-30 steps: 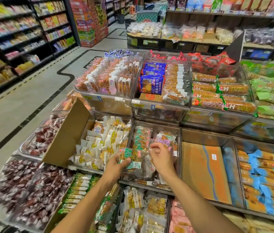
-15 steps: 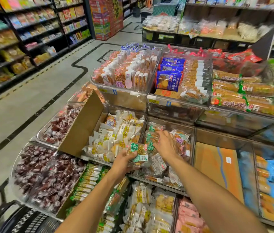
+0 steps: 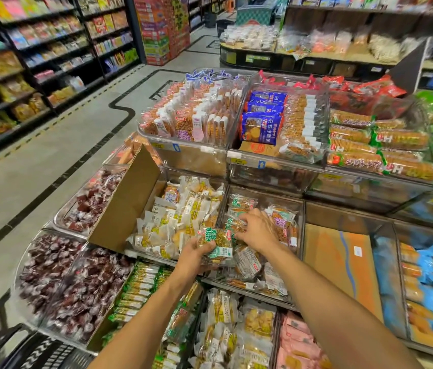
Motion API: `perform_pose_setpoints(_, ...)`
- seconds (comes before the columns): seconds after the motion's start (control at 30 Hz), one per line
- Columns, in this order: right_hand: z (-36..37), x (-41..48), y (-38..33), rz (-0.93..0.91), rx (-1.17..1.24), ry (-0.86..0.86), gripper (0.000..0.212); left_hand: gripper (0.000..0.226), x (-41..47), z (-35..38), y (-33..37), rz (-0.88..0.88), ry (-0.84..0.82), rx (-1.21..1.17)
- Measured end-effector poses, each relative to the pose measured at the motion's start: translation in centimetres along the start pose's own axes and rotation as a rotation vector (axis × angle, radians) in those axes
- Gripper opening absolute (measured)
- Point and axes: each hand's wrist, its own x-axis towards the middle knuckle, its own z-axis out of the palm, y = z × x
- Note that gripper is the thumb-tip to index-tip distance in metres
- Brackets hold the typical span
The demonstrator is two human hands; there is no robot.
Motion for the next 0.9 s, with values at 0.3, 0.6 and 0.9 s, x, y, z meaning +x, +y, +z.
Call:
perform_pose_setpoints(0.3,0.4,-0.7,-0.6,-0.038,0.025,-0.091,0.059,0.013,-0.8,0.3,0.5,-0.006,0.015,-0.014)
perform_pose_setpoints(0.6,2.5,-1.6,-0.5,0.012,0.043,0.184,0.068,0.02,-0.9,0.4,0.6,-0.023,0.013,-0.015)
perform_pose_setpoints(0.9,1.7,-0.2,-0.2,-0.014,0.048,-0.03,0.063,0.019,-0.2,0.5,0.0,-0.026,0.034,0.004)
